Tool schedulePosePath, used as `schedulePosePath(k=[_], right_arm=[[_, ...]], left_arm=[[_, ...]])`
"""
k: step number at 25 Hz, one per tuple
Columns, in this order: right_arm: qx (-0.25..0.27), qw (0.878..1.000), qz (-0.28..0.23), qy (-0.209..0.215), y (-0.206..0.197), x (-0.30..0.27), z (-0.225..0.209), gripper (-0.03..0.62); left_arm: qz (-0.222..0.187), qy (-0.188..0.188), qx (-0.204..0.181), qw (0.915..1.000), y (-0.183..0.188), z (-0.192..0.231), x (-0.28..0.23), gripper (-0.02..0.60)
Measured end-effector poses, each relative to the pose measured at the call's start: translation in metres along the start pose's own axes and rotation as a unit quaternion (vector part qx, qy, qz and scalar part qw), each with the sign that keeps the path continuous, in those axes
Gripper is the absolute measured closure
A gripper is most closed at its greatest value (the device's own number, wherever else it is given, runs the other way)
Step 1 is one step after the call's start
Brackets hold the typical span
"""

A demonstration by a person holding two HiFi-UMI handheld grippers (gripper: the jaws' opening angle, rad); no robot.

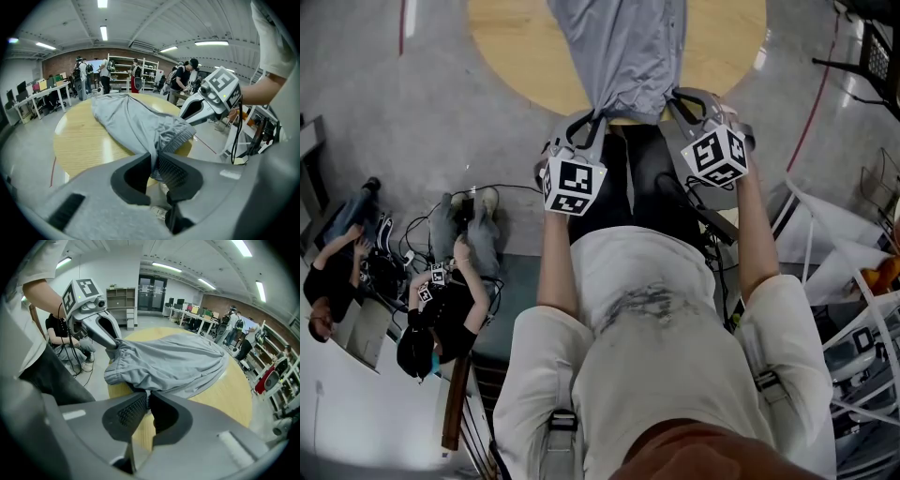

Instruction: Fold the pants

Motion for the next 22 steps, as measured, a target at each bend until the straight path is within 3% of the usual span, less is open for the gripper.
schedulePosePath(k=[12,22], right_arm=[[-0.01,1.0,-0.002,0.006,0.018,0.029,0.051,0.56],[-0.027,0.999,-0.002,-0.027,0.039,0.055,0.058,0.562]], left_arm=[[-0.012,-0.02,0.01,0.9997,-0.023,-0.014,0.046,0.528],[-0.029,-0.038,-0.006,0.9988,-0.008,-0.02,0.077,0.528]])
Point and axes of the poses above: the fingertips, and each gripper's own axes: x backward along the fingers, z to its left, y out of its top, the point moved 9 cm from there along x, backward along the fingers, and after that the axes turned 14 degrees about x, right-handed, at the moved point
